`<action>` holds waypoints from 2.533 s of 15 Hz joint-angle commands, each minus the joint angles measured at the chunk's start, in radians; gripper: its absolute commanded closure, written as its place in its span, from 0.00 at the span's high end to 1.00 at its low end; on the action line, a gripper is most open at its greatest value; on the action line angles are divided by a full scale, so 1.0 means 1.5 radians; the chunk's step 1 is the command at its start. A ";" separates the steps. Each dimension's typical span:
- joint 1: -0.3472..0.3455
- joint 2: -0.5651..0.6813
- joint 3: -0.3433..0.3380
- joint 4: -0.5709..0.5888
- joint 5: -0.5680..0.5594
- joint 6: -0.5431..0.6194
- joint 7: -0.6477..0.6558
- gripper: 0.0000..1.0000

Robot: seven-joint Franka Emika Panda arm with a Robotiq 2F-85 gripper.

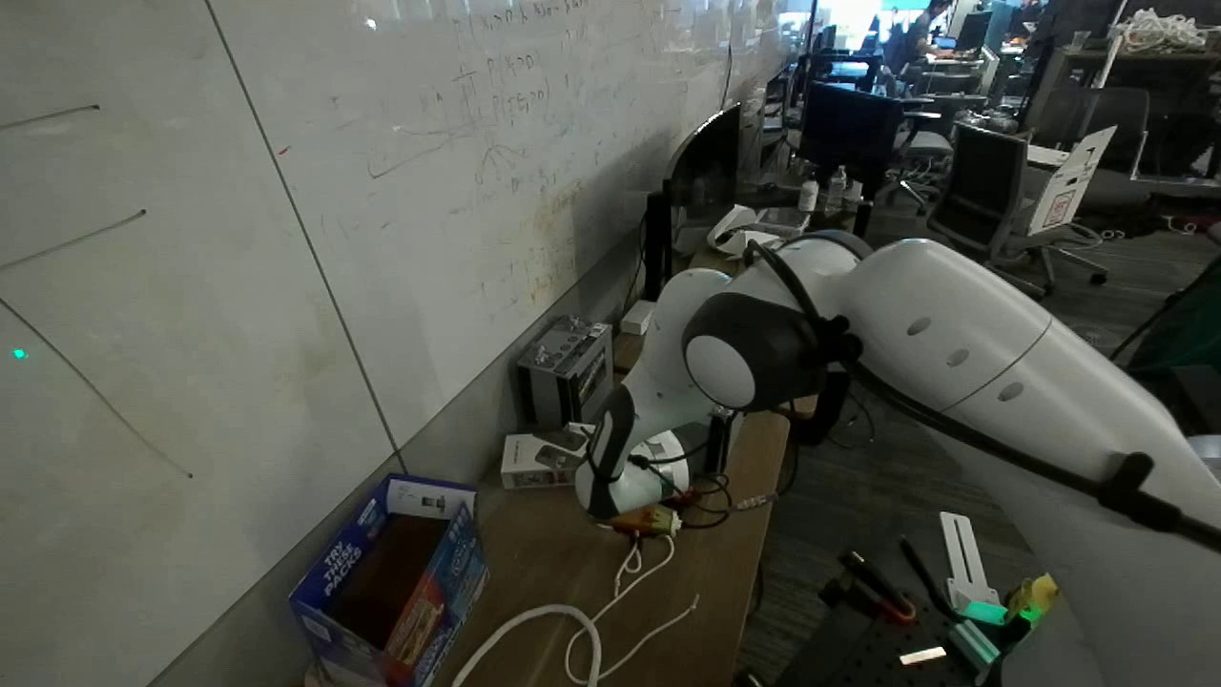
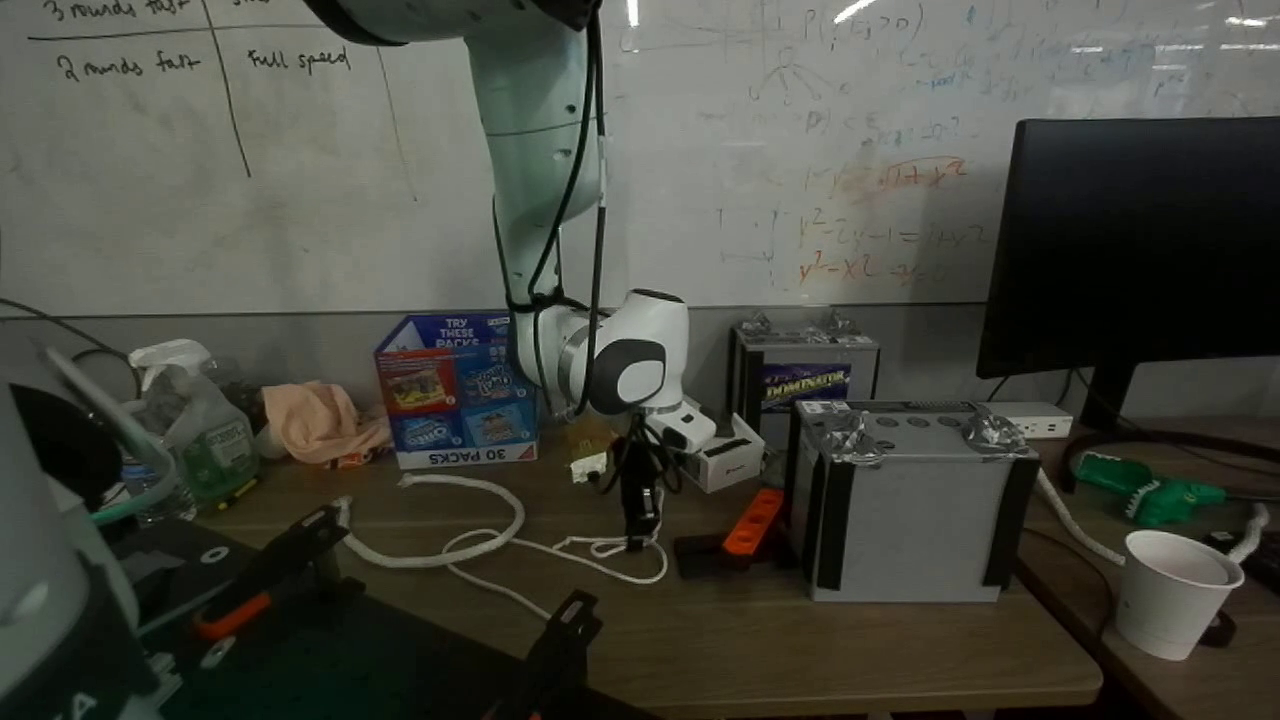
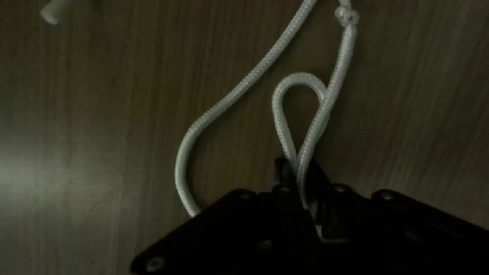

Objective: Put the ropes inside the box

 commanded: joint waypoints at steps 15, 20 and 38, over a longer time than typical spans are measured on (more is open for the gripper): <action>-0.028 -0.307 0.093 -0.139 -0.027 -0.025 -0.158 0.05; 0.001 -0.452 0.124 -0.165 -0.048 -0.116 -0.153 0.05; 0.091 -0.433 0.194 0.144 -0.059 -0.357 -0.103 0.05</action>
